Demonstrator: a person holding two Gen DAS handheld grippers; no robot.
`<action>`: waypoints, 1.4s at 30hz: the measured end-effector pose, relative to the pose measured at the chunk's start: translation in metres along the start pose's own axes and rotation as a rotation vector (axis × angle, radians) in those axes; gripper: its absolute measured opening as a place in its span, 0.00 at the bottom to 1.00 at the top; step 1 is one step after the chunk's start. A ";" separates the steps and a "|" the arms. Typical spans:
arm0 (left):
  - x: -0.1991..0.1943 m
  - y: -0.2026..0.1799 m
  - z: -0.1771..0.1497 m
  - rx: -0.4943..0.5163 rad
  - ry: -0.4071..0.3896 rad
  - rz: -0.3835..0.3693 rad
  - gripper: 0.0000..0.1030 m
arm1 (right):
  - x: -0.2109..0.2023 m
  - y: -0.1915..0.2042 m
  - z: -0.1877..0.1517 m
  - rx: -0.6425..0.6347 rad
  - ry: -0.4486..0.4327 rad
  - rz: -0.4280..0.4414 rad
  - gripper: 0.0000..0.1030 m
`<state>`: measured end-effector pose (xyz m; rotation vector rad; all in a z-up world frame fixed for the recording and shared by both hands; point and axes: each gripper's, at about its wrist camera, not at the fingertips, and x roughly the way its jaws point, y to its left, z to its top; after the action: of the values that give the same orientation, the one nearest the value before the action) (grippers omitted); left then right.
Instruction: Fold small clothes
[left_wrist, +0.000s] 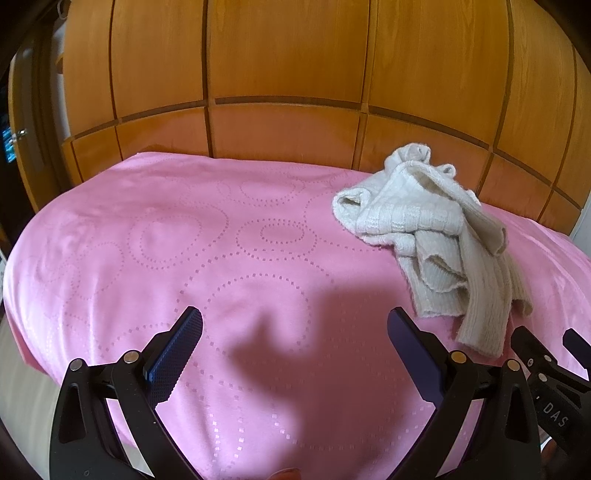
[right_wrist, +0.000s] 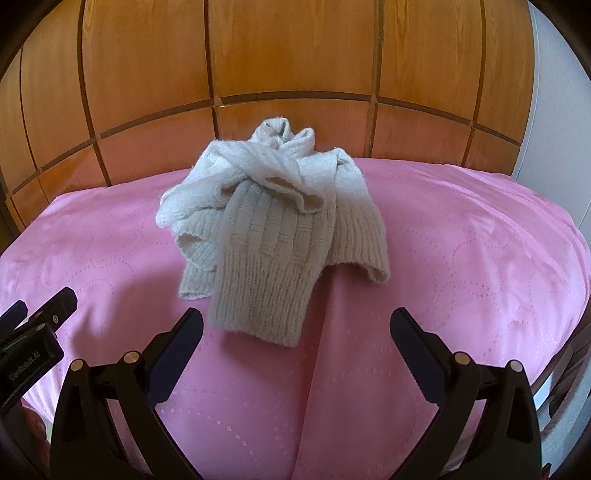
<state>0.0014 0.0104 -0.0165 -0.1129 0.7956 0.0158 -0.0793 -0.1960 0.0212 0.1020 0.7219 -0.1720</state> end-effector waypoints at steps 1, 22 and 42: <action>0.000 0.000 0.000 0.000 -0.007 -0.001 0.96 | 0.000 0.000 0.000 0.000 -0.001 0.005 0.98; -0.005 -0.008 0.037 0.261 -0.038 -0.250 0.68 | 0.072 0.017 0.020 -0.113 0.120 0.148 0.11; 0.123 -0.153 0.132 -0.050 0.377 -0.638 0.72 | 0.044 -0.164 0.074 0.100 -0.037 -0.100 0.04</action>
<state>0.1908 -0.1310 0.0019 -0.4221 1.1060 -0.6045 -0.0302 -0.3734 0.0415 0.1582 0.6814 -0.3052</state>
